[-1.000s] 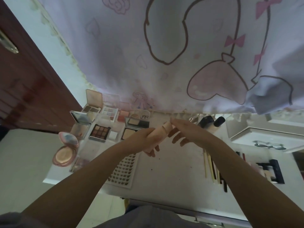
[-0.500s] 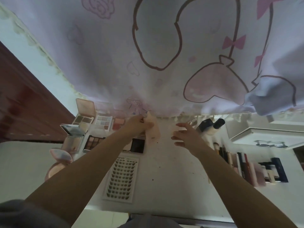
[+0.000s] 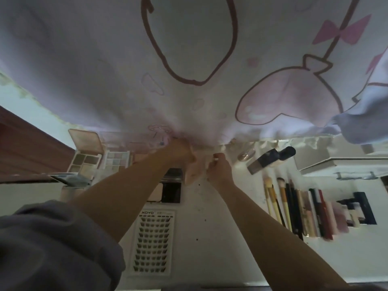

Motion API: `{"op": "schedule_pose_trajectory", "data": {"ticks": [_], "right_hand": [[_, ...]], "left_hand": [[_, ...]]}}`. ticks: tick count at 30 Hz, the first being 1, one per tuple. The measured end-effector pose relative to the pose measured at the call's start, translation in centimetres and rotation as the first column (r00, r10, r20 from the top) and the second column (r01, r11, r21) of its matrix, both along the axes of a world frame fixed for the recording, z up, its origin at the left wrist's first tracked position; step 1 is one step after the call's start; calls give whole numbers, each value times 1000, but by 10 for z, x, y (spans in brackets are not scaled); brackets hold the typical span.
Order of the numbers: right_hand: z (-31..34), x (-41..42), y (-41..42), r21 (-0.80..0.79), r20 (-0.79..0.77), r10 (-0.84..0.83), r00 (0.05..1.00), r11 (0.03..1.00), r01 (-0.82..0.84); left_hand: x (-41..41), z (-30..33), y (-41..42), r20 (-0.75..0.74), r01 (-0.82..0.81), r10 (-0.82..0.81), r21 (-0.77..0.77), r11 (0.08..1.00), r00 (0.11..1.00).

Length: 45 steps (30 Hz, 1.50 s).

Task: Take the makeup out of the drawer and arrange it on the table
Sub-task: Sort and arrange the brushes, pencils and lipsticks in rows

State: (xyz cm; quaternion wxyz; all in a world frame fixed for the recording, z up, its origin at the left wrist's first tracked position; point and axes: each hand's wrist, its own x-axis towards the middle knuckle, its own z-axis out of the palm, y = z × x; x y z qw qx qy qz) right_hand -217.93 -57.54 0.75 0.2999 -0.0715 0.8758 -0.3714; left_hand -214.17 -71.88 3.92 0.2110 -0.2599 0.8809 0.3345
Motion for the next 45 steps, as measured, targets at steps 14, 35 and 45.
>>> {"op": "schedule_pose_trajectory", "data": {"ticks": [14, 35, 45], "right_hand": [[35, -8, 13, 105, -160, 222, 962, 973, -207], [116, -59, 67, 212, -414, 742, 528, 642, -737], [144, -29, 64, 146, 12, 551, 834, 825, -547]], "left_hand": [[-8, -1, 21, -16, -68, 68, -446, 892, 998], [17, 7, 93, -436, -93, 83, -3, 996, 896], [66, 59, 105, -481, -28, -248, -497, 867, 841]]}}
